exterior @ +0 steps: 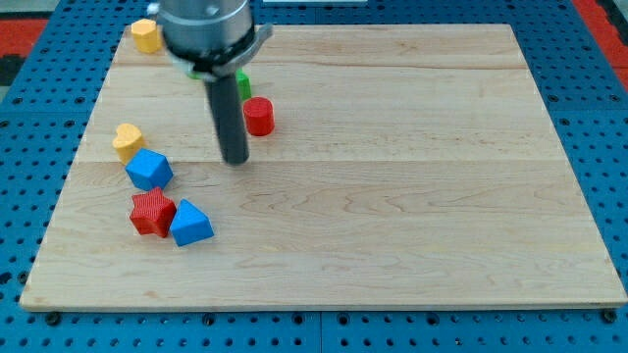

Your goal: Move the blue cube diagonal to the blue triangle

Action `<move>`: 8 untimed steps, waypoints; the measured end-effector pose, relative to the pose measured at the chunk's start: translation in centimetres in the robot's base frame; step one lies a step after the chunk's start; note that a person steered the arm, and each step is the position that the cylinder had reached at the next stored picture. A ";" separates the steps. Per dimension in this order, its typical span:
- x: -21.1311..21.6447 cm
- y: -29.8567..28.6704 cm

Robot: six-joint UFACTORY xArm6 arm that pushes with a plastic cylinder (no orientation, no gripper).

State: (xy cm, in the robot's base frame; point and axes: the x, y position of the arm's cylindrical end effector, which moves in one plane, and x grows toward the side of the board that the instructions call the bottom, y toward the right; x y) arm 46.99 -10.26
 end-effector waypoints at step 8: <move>-1.8 2.4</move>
State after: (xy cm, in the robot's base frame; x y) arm 45.15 -7.86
